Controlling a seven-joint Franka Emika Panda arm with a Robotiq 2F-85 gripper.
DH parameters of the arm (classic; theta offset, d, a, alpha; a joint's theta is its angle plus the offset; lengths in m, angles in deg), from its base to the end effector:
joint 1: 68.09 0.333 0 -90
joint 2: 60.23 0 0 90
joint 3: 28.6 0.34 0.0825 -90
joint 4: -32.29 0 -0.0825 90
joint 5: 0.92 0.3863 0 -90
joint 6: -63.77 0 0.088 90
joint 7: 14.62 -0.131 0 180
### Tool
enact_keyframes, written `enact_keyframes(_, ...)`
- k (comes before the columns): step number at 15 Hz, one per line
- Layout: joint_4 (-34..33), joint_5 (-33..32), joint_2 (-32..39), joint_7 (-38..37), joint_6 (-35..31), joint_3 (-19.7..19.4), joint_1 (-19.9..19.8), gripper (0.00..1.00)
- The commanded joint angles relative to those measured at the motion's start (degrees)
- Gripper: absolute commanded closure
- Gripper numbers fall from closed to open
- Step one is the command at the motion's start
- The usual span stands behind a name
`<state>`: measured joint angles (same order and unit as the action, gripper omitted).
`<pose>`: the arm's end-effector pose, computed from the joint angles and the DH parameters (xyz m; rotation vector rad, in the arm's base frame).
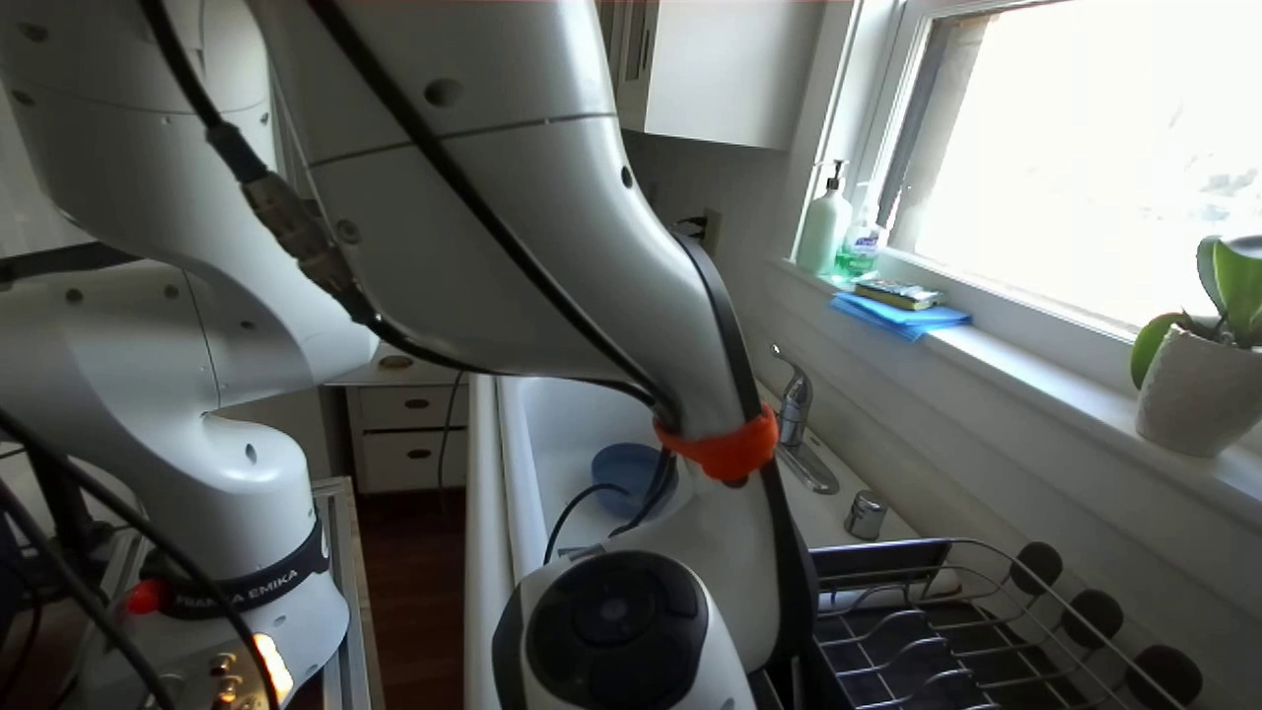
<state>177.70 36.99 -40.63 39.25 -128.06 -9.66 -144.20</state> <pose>0.2112 -0.4437 0.1921 2.6095 -1.0720 0.4860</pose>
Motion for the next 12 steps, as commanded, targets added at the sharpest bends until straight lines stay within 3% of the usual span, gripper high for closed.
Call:
enact_keyframes(1, 0.01, -0.19, 0.78, 0.99, 1.08, -1.76, 1.45, 0.22)
enact_keyframes(12, -0.83, 0.71, 0.63, 0.65, 3.35, -11.88, 10.51, 0.98)
